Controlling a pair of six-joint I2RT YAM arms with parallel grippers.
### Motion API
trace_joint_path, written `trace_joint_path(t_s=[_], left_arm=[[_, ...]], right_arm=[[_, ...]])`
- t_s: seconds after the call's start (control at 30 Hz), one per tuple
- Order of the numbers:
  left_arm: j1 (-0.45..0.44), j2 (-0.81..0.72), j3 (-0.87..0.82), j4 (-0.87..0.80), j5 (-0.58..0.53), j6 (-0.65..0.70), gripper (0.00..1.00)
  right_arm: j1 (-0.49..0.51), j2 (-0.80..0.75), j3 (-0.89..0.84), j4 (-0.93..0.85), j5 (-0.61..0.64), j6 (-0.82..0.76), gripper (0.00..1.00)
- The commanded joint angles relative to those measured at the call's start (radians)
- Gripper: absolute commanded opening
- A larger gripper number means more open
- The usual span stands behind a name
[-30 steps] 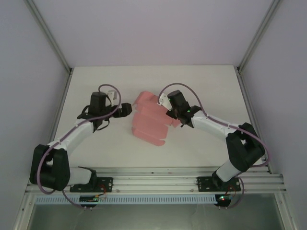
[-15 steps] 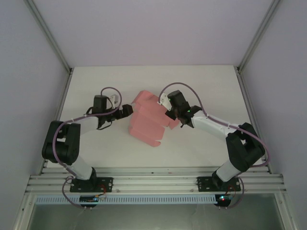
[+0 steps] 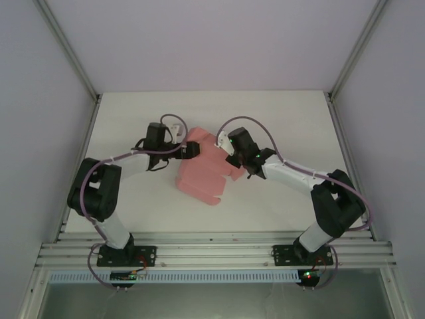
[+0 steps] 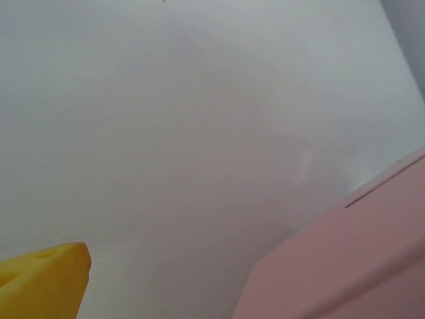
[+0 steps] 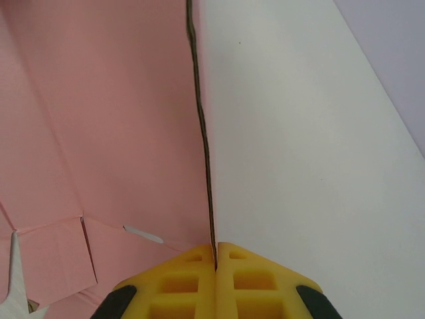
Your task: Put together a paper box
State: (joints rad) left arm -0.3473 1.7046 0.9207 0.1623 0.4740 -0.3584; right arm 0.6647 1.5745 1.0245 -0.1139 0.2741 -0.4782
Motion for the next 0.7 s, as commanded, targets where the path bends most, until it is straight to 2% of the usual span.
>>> trace_joint_path(t_s=[0.0,0.1,0.2,0.27,0.37,0.47,0.67], left_arm=[[-0.028,0.021,0.038,-0.112,-0.128,0.070,0.99],[-0.048,0.019,0.036,-0.141,-0.179,0.084,1.00],[-0.033,-0.033,-0.018,-0.080,-0.084,0.043,1.00],[-0.005,-0.086,-0.068,-0.017,0.021,-0.004,1.00],[0.048,-0.166,-0.135,0.038,0.112,-0.075,1.00],[0.089,-0.241,-0.178,0.028,0.129,-0.094,1.00],[0.128,-0.350,-0.190,-0.084,-0.002,-0.076,1.00]], right_arm=[[0.012,0.009,-0.007,0.034,0.016,-0.004,0.00],[0.023,0.007,-0.020,0.063,0.036,-0.048,0.00],[0.036,0.018,-0.014,0.076,0.104,-0.134,0.00],[0.048,0.030,-0.004,0.080,0.177,-0.209,0.00],[0.060,0.055,0.014,0.109,0.290,-0.316,0.00],[0.076,0.074,-0.001,0.198,0.369,-0.419,0.00],[0.128,0.109,-0.079,0.438,0.432,-0.514,0.00]])
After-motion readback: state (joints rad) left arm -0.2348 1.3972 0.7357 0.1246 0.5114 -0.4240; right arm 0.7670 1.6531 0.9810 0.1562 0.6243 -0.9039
